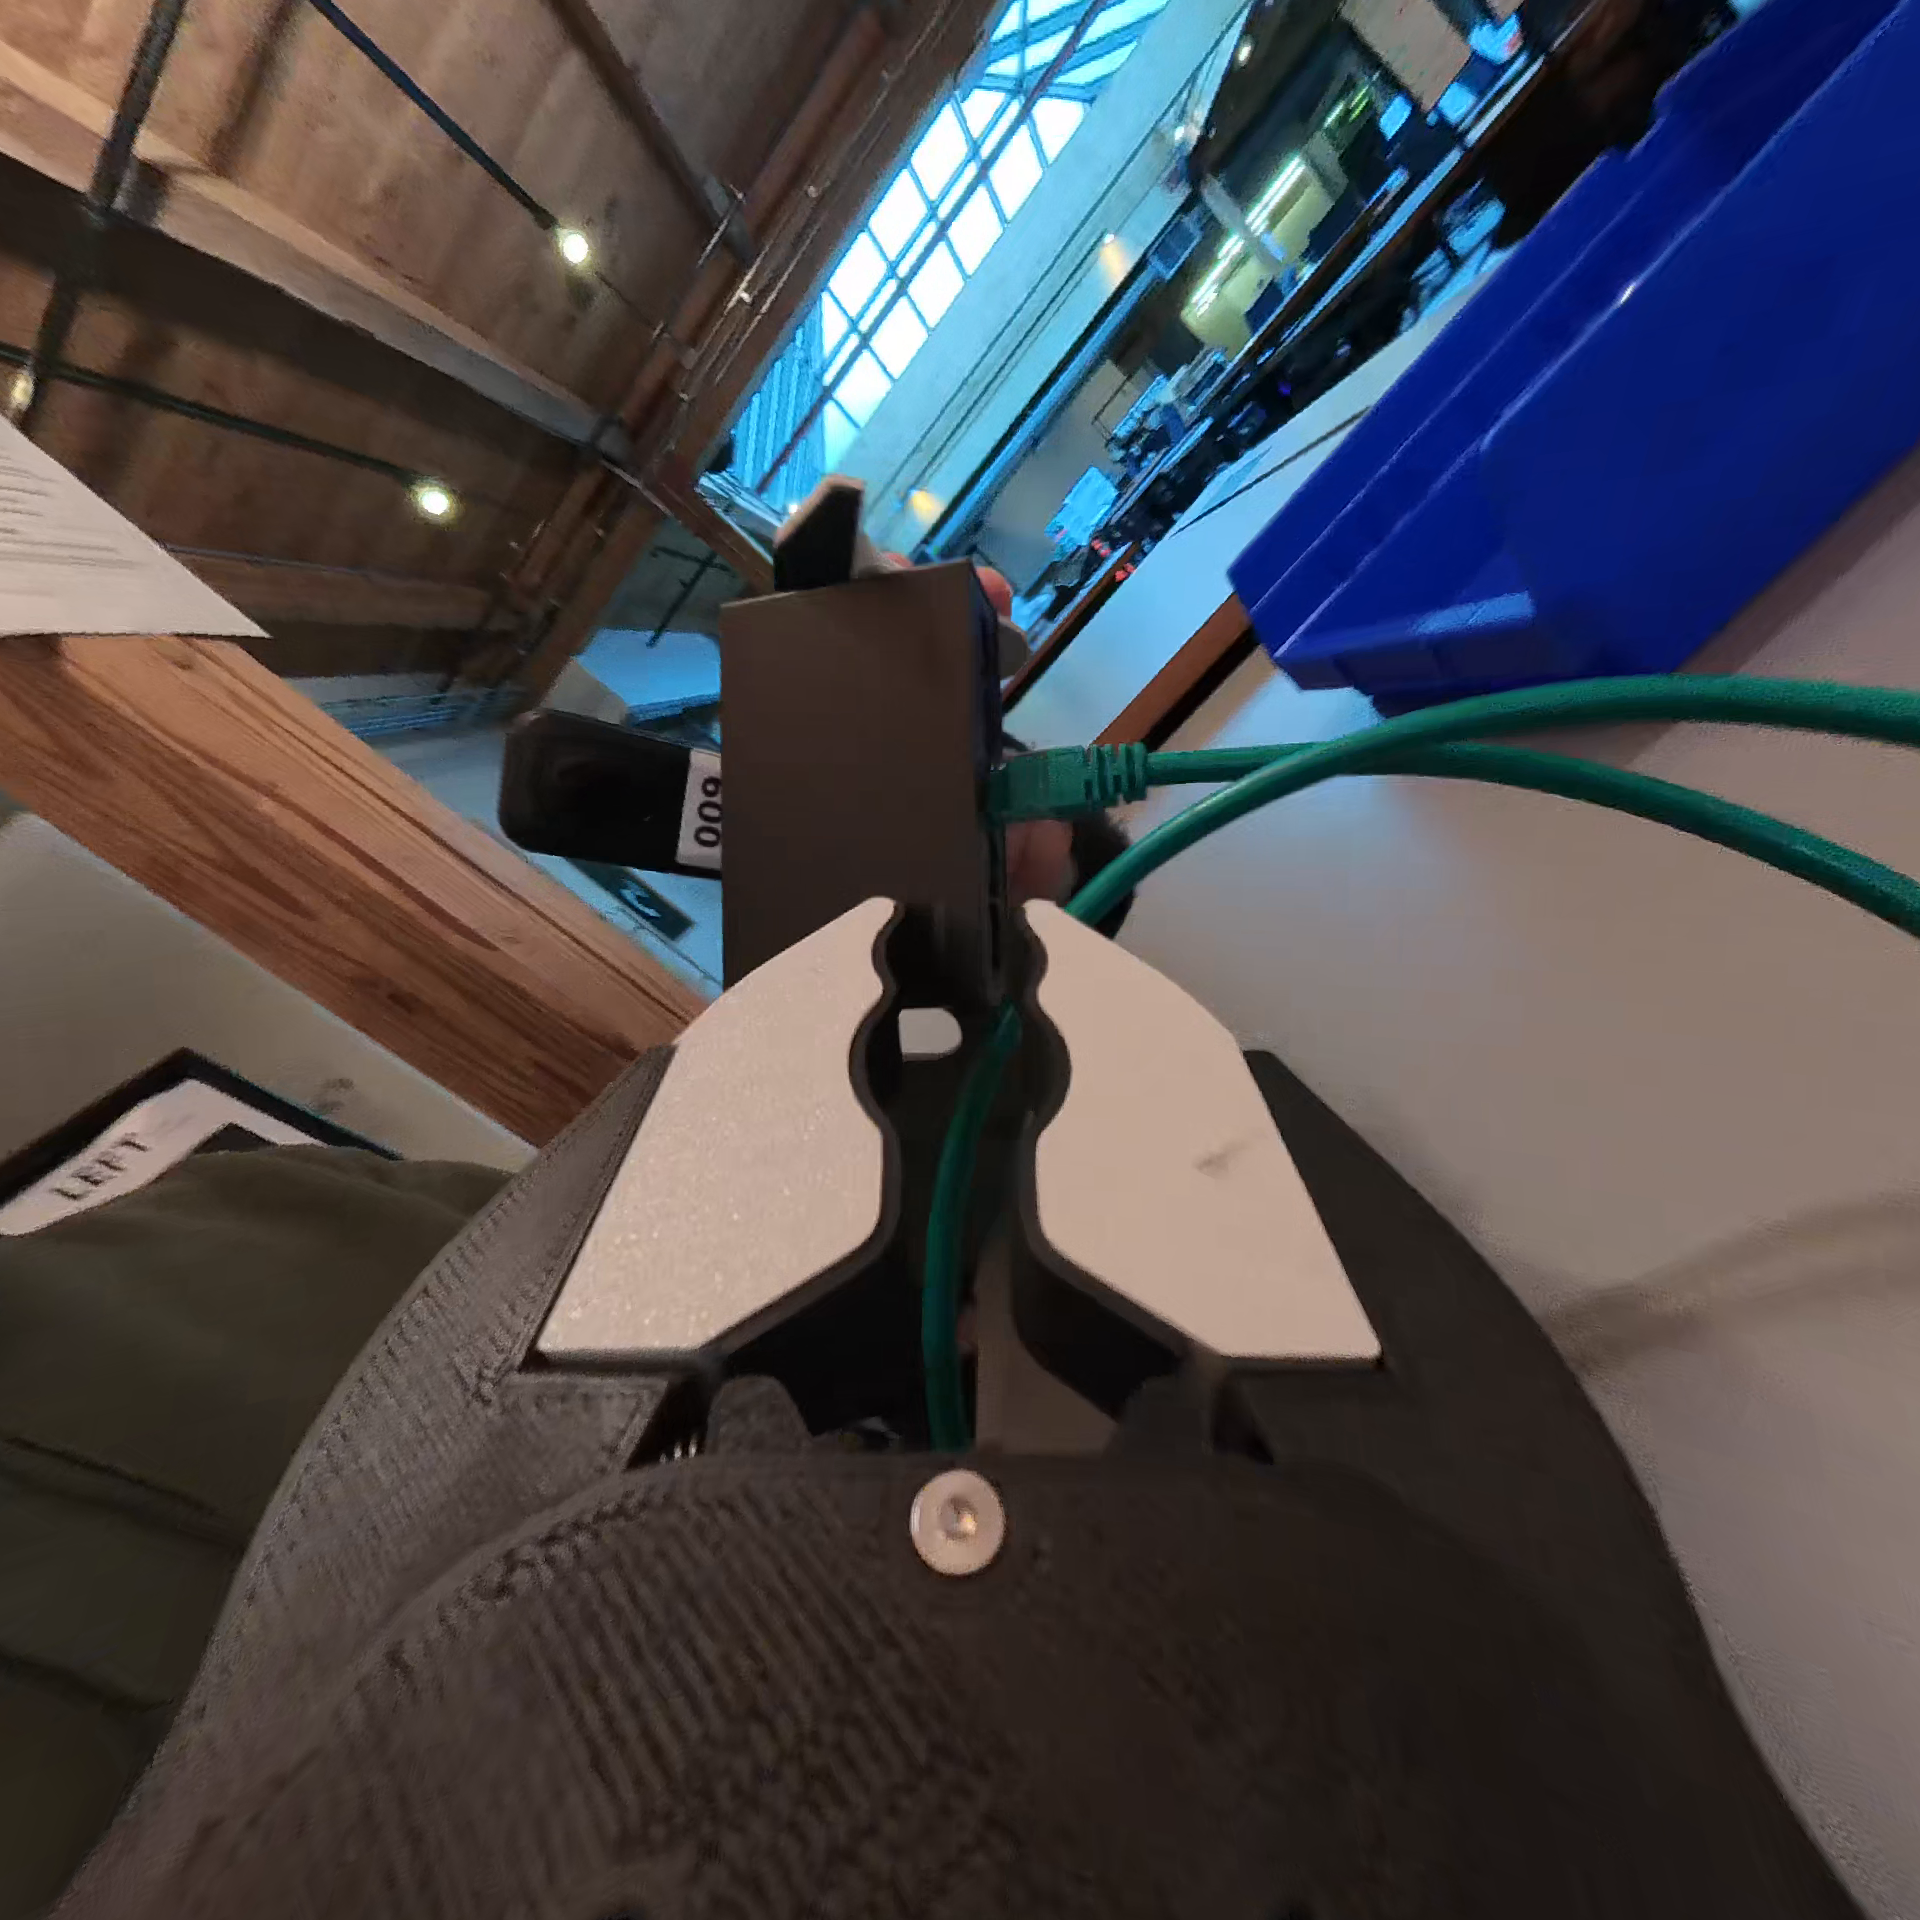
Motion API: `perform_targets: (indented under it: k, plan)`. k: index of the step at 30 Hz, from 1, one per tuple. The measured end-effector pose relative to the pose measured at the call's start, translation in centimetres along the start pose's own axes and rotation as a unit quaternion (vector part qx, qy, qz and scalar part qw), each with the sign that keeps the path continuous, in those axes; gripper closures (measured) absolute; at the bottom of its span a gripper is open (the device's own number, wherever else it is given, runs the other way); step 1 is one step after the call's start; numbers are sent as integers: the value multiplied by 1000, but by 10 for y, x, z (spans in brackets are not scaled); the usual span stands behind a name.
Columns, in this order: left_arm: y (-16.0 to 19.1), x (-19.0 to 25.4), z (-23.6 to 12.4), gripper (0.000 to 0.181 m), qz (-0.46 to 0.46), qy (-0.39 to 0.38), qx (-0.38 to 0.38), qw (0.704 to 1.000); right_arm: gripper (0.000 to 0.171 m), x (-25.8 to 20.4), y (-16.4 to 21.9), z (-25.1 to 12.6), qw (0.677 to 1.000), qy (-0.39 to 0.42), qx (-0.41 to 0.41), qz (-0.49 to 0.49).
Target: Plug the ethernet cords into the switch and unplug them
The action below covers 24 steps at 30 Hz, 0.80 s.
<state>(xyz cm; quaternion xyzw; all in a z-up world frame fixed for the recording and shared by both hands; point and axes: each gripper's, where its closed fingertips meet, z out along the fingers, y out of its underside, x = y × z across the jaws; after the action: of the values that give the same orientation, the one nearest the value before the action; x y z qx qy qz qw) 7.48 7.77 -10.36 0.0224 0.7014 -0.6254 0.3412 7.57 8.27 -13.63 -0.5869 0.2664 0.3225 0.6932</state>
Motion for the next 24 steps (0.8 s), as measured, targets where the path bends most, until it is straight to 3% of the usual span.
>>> perform_targets:
  k: [5,8,17,24]
  plan:
    - [-8,5,2,75,12,7,13,1000,138,-3,9,-3,994,-70,-4,83]
    - [-15,7,3,75,16,10,20,1000,112,7,21,-5,990,-68,-25,122]
    - [-48,14,3,75,-68,37,134,988,109,-54,41,7,930,-301,-53,204]
    - [-47,10,-4,75,-120,47,173,976,124,-66,30,9,903,-368,14,221]
